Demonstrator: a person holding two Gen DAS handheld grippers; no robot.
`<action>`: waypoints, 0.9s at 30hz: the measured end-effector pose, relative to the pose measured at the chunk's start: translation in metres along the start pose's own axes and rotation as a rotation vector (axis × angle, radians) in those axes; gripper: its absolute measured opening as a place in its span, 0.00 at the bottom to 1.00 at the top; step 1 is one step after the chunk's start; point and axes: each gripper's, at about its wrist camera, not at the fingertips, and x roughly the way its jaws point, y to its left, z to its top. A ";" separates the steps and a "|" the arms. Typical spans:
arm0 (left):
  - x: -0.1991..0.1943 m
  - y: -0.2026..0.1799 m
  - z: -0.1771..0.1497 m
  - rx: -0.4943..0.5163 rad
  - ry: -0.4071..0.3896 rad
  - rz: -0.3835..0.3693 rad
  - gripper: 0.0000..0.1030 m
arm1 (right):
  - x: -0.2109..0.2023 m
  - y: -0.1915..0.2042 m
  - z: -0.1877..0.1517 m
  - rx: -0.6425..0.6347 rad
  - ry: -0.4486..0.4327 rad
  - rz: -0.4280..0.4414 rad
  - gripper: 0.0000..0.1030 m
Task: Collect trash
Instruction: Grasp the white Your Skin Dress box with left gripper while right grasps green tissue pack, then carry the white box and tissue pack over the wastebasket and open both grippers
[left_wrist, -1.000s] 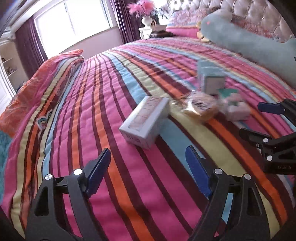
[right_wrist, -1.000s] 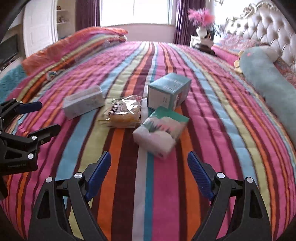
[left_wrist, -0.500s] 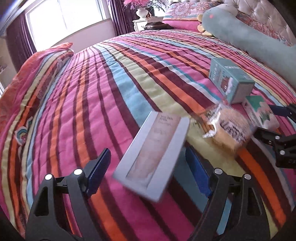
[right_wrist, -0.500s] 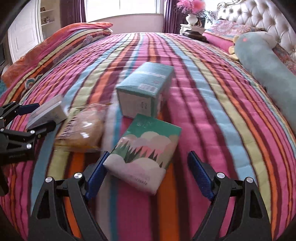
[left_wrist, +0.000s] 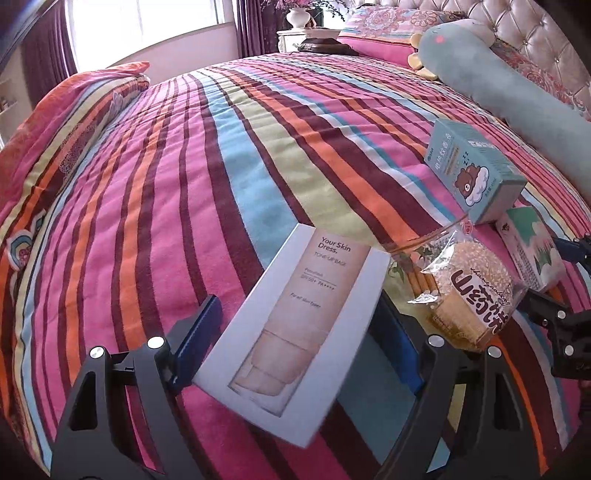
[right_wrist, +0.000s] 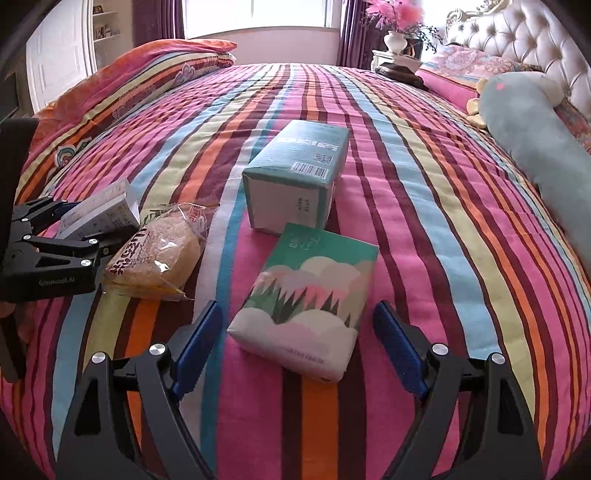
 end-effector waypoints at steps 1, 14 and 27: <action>0.000 -0.001 0.000 0.002 0.000 0.003 0.78 | 0.000 0.000 0.000 -0.001 0.002 -0.001 0.78; -0.011 -0.013 -0.010 -0.057 -0.021 0.023 0.47 | 0.001 -0.006 -0.001 0.027 0.004 0.052 0.69; -0.082 -0.027 -0.077 -0.264 -0.055 -0.024 0.47 | -0.039 -0.048 -0.038 0.221 -0.070 0.293 0.52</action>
